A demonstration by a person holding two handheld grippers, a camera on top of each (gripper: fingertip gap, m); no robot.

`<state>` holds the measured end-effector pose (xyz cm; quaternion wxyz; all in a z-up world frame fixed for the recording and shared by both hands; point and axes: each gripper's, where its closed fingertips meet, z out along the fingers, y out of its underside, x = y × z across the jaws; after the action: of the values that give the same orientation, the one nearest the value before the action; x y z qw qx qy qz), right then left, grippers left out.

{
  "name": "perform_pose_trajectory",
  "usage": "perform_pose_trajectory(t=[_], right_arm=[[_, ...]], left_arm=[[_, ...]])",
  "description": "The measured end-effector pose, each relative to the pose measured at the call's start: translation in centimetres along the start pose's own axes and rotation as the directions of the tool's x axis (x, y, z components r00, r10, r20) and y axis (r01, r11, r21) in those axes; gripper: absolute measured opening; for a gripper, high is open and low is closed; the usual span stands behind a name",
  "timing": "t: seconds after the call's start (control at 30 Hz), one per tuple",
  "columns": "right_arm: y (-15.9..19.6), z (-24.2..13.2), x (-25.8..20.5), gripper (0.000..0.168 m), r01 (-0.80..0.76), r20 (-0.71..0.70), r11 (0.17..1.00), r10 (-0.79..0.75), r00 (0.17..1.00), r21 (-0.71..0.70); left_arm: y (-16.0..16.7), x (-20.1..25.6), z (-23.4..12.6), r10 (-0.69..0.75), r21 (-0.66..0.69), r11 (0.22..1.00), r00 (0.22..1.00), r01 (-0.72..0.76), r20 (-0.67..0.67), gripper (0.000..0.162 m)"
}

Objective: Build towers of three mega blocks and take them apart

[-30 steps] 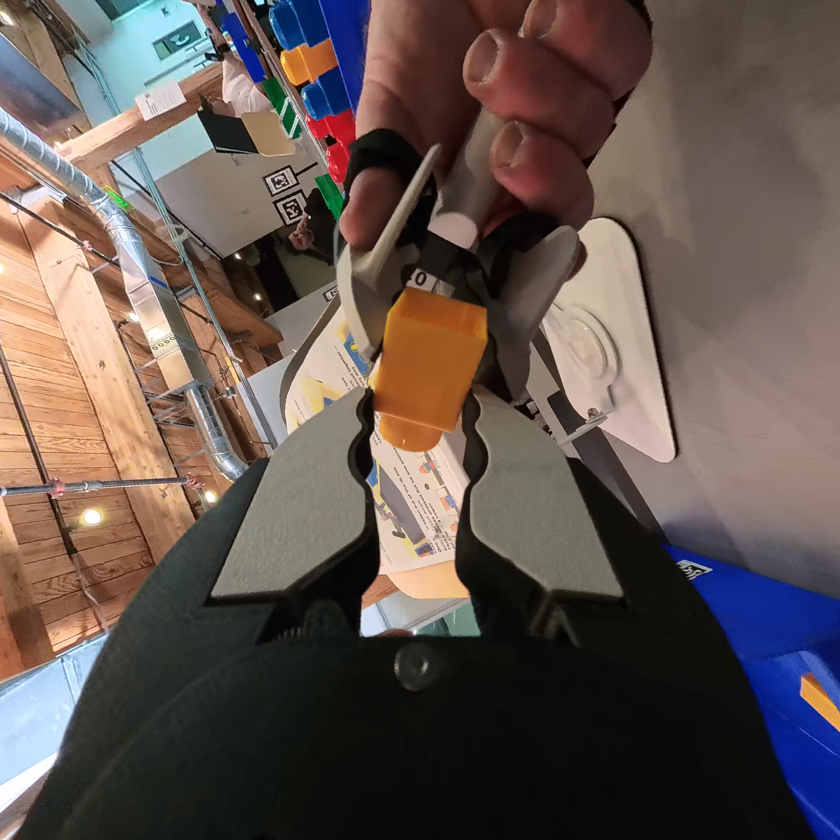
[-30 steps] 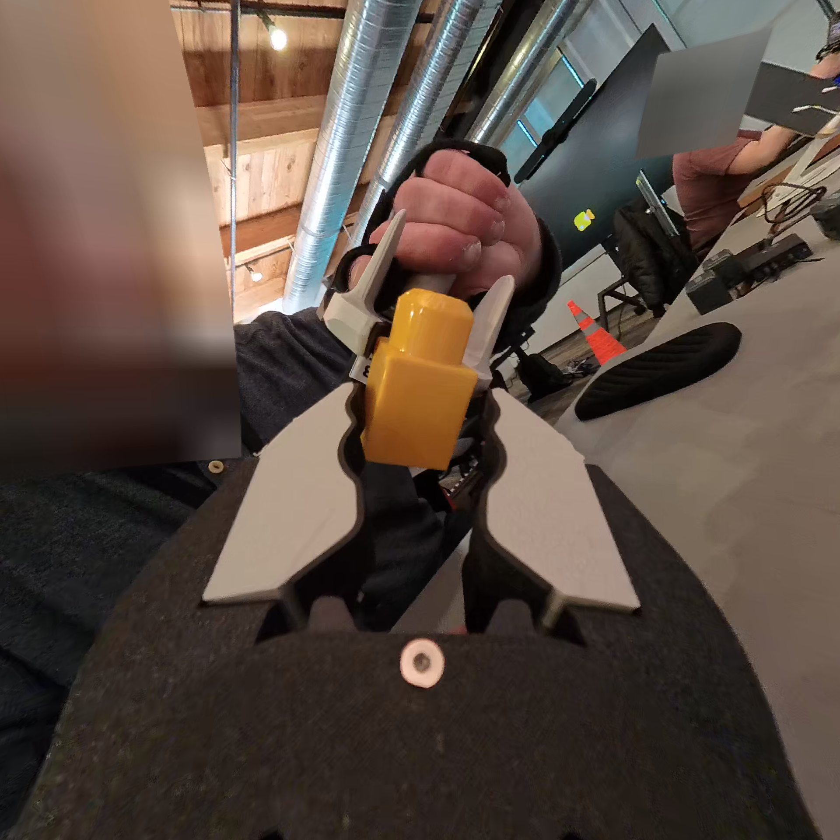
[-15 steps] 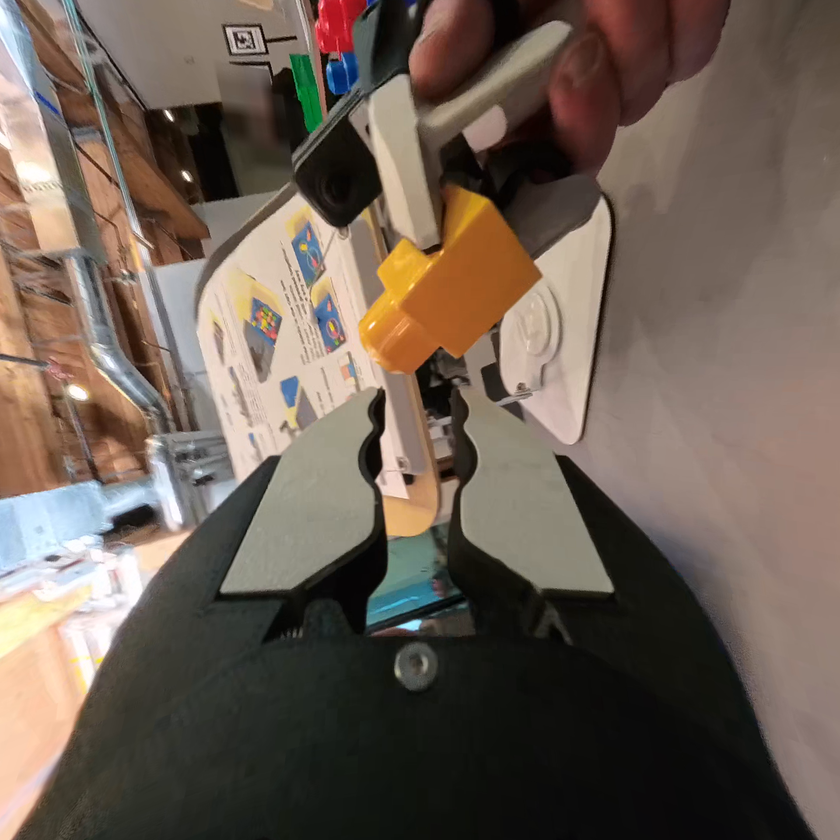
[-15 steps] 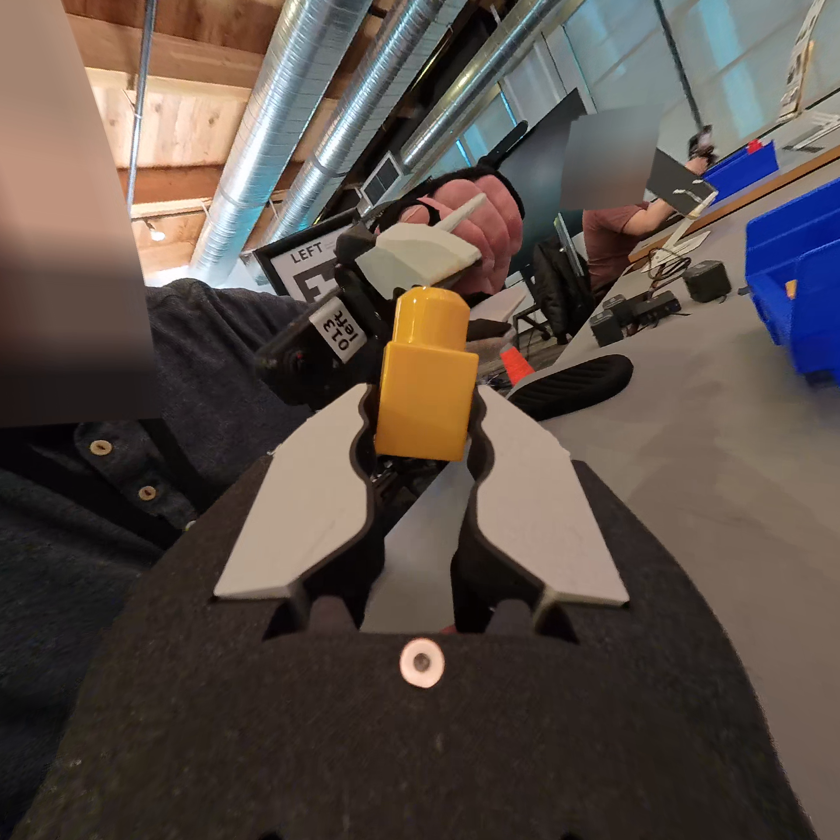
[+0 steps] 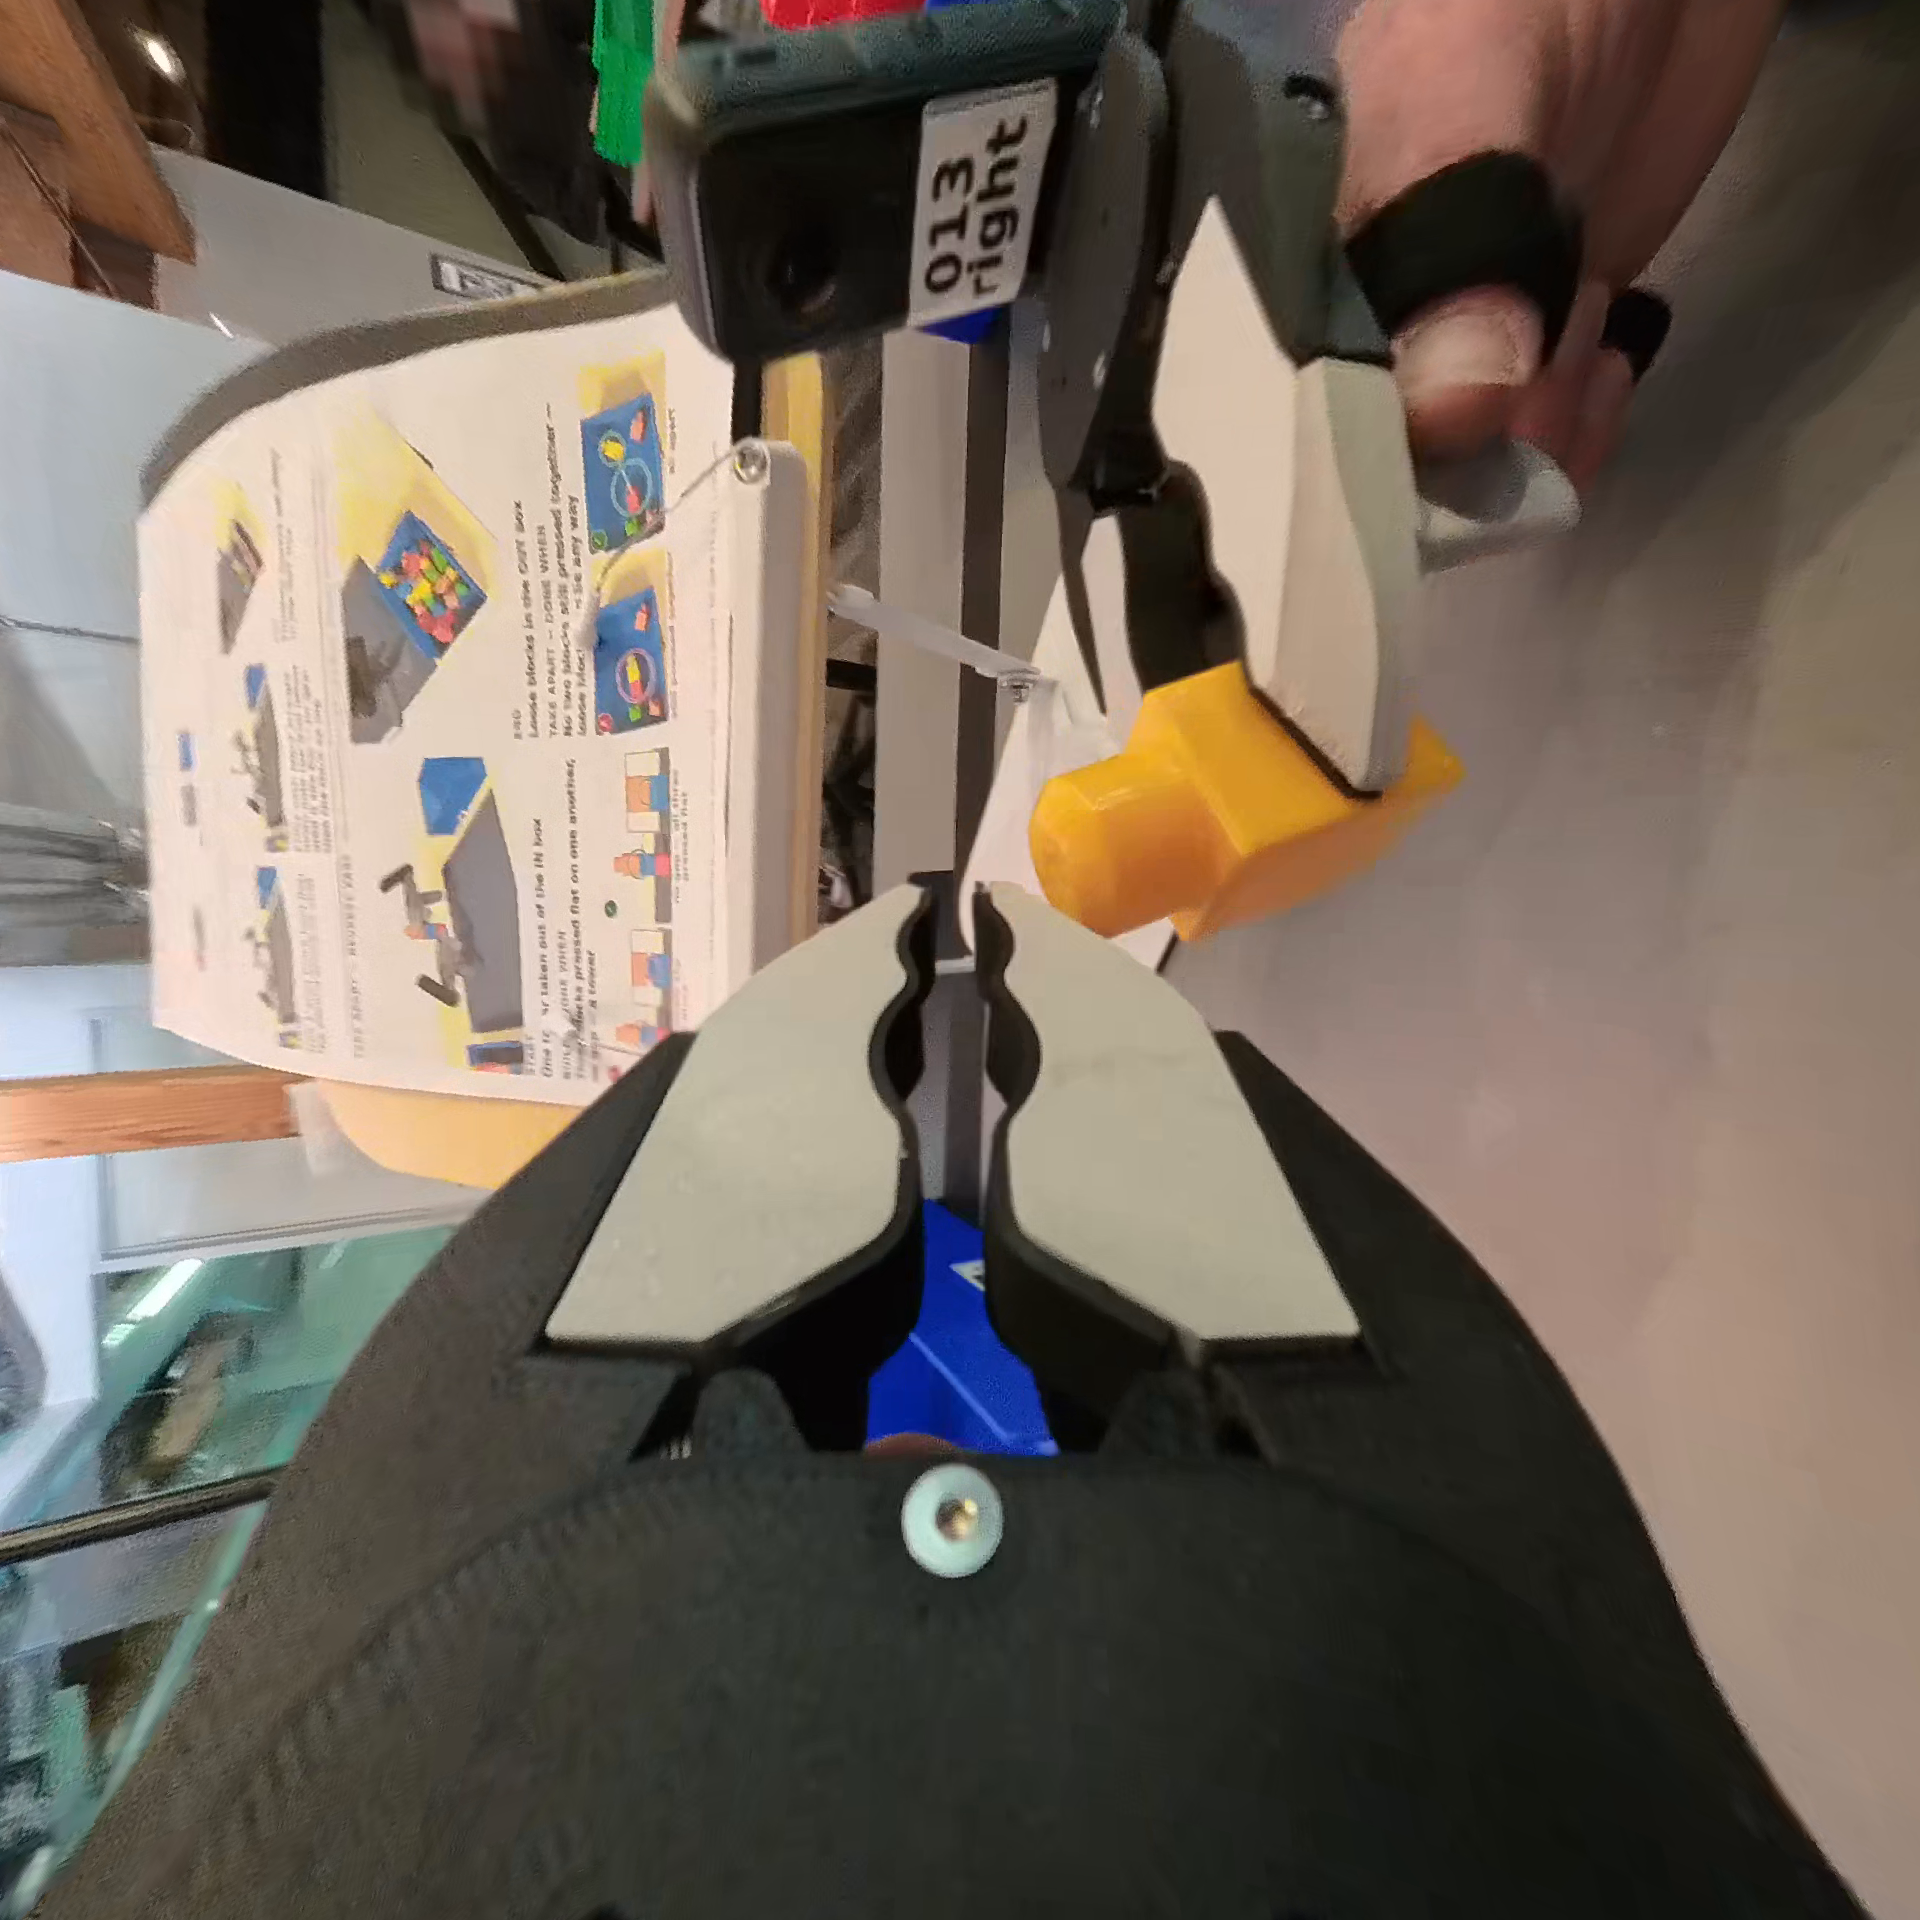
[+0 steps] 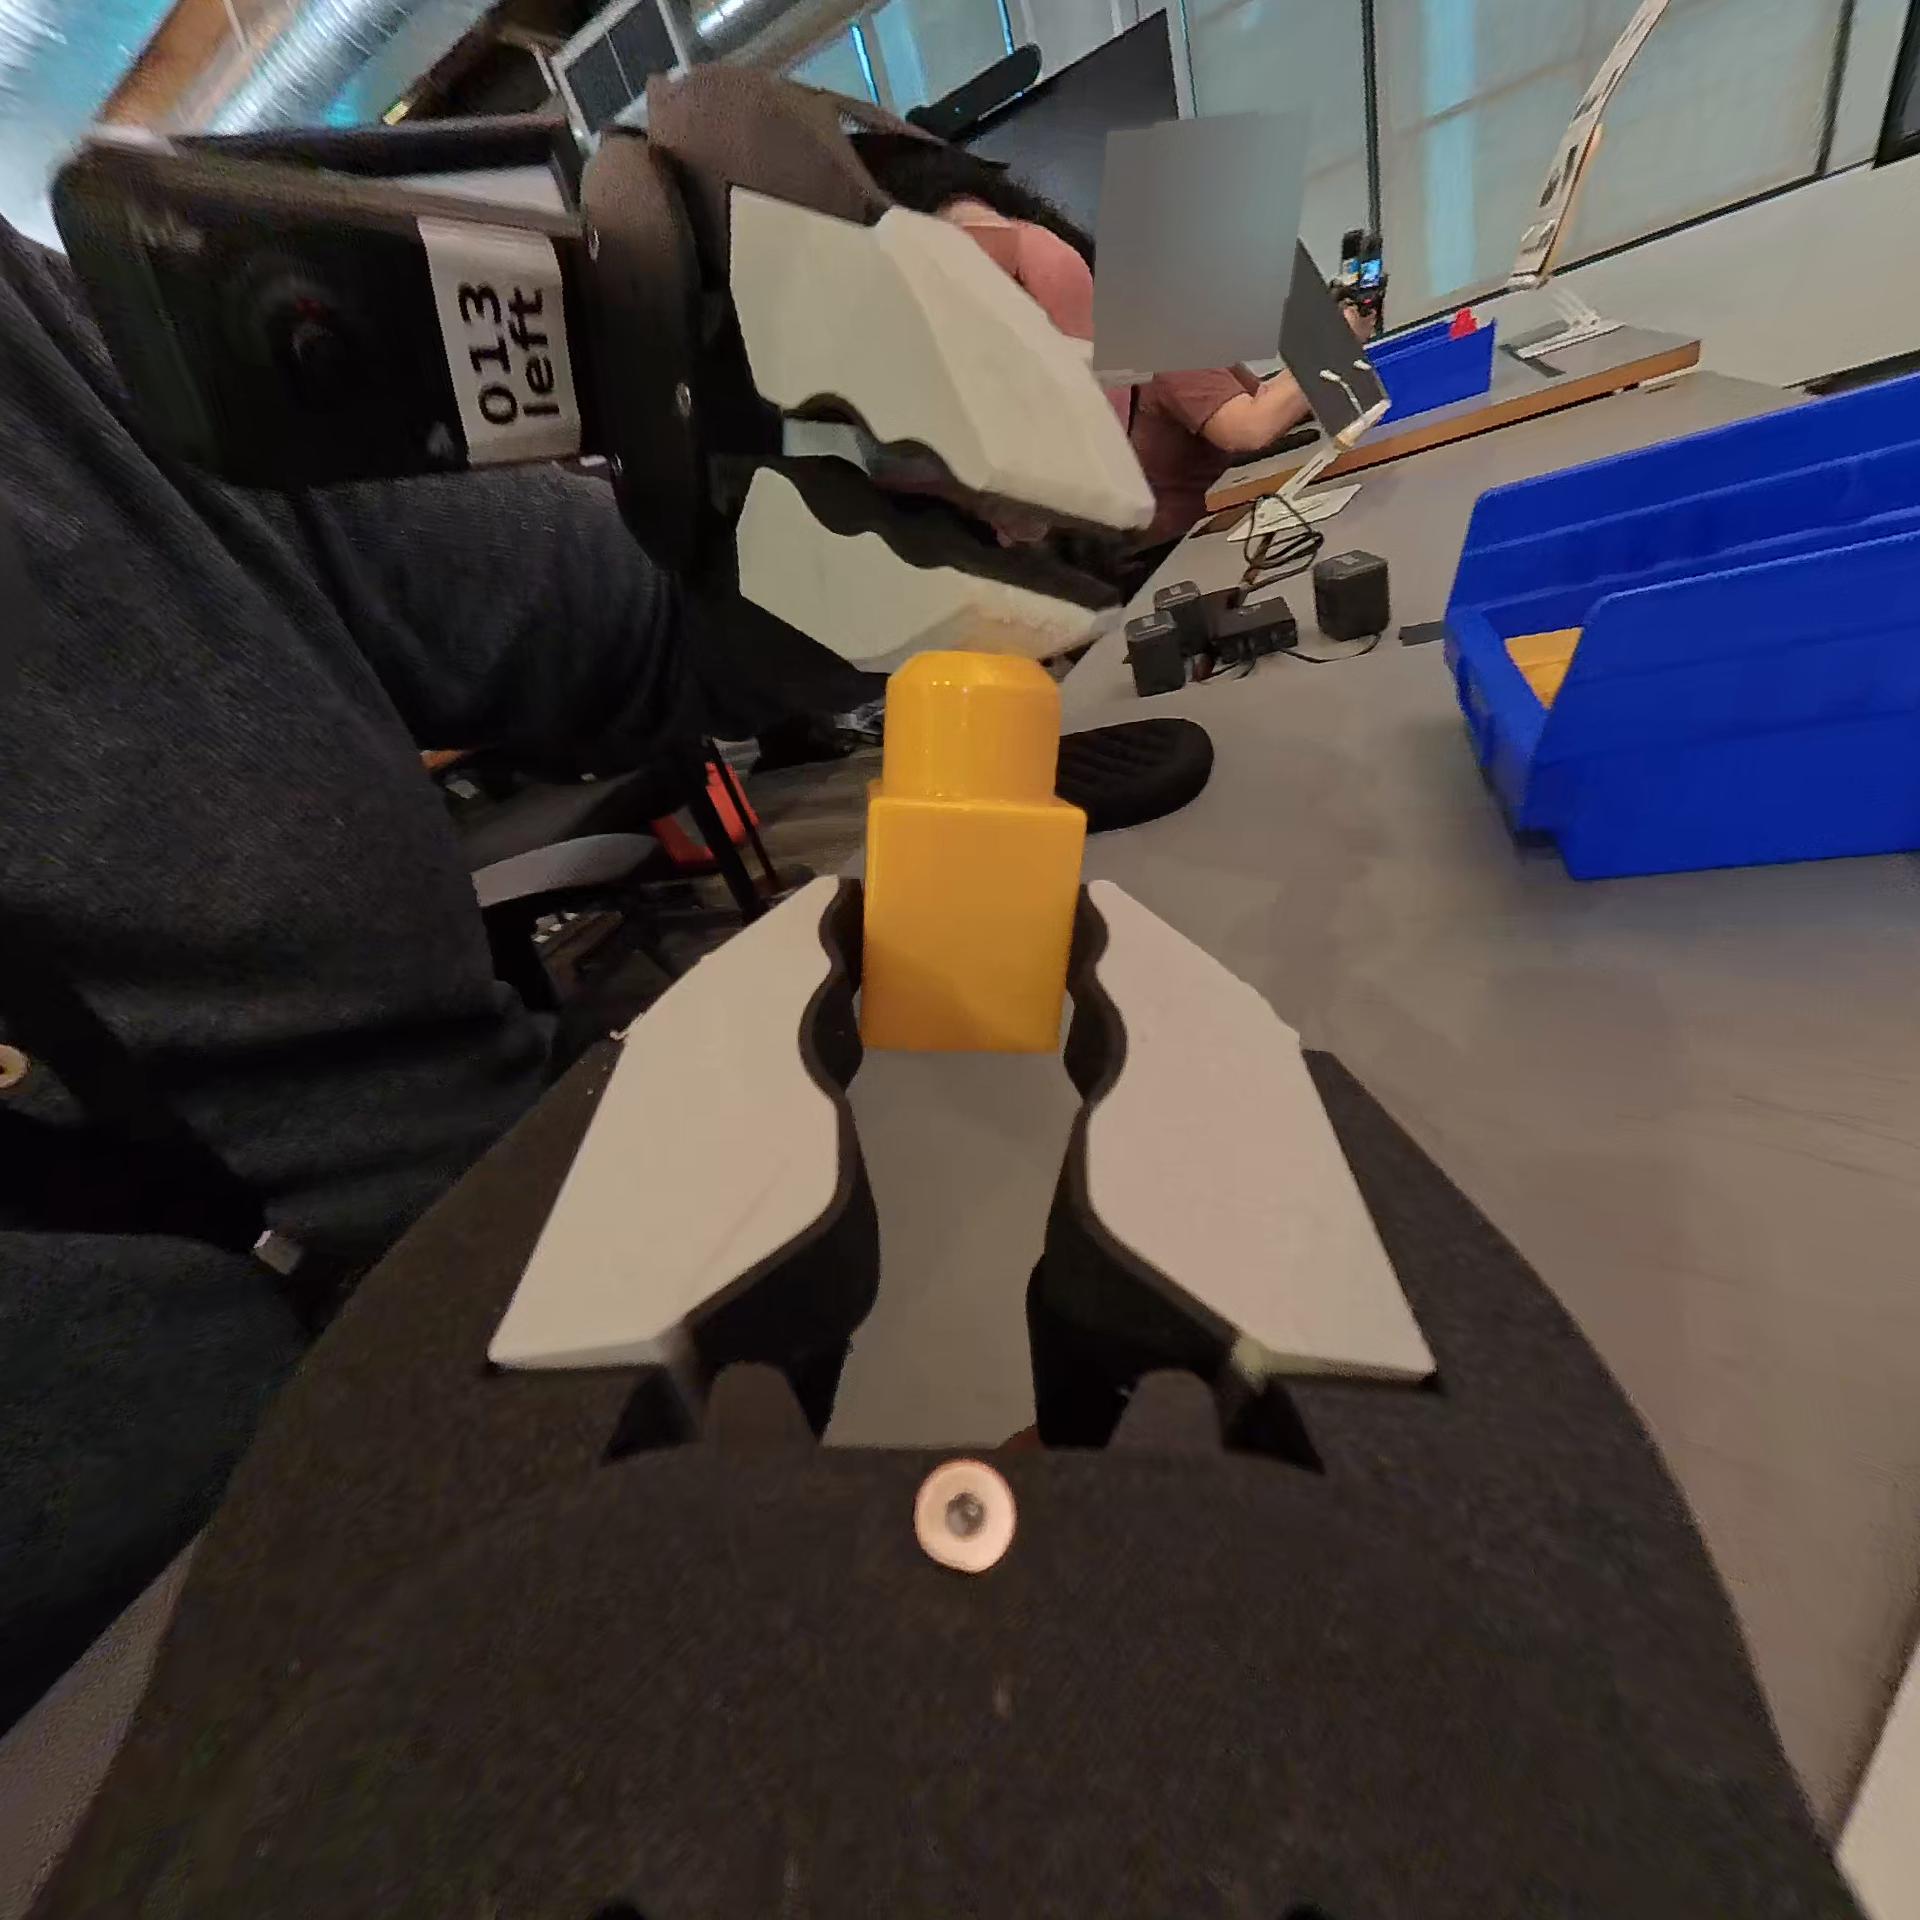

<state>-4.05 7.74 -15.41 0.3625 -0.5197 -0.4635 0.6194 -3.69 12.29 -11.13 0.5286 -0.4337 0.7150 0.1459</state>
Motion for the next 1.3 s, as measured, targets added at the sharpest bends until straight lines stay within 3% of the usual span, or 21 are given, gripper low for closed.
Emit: perform_pose_trajectory(t=[0.17,0.33,0.43,0.6,0.77,1.0,1.17,1.3], right_arm=[[0.0,-0.5,0.6,0.037,0.053,-0.048,0.999,-0.052,0.997,0.007],[0.8,-0.5,1.1,0.037,0.043,-0.057,0.999,-0.042,0.997,0.016],[1.1,-0.4,1.3,0.037,0.042,-0.059,0.999,-0.041,0.997,0.009],[0.9,-0.6,1.4,0.037,0.033,-0.063,0.999,-0.031,0.998,0.031],[0.7,-0.9,1.5,0.037,0.028,-0.061,0.998,-0.024,0.998,0.052],[0.6,-1.1,1.6,0.037,0.022,-0.058,0.998,-0.018,0.998,0.063],[0.6,-1.1,1.6,0.037,0.021,-0.059,0.998,-0.017,0.998,0.062],[0.6,-1.1,1.6,0.037,0.02,-0.059,0.998,-0.016,0.998,0.063]], left_arm=[[3.8,-0.5,-0.9,-0.119,-0.092,0.989,0.993,0.119,0.002,0.018],[13.6,-2.9,-3.5,-0.207,-0.32,0.923,0.977,0.214,0.054,0.027],[20.2,-2.4,-3.9,-0.341,-0.46,0.835,0.94,0.301,-0.004,0.031],[26.9,1.9,-2.3,-0.65,-0.66,0.622,0.747,0.421,-0.136,0.049],[29.4,4.2,-0.3,-0.796,-0.725,0.497,0.584,0.478,-0.161,0.043],[31.5,7.1,1.3,-0.899,-0.82,0.343,0.413,0.459,-0.145,0.047],[31.6,7.9,1.7,-0.922,-0.853,0.307,0.354,0.422,-0.157,0.035],[32.0,7.6,2.0,-0.879,-0.858,0.38,0.424,0.346,-0.218,0.033]])
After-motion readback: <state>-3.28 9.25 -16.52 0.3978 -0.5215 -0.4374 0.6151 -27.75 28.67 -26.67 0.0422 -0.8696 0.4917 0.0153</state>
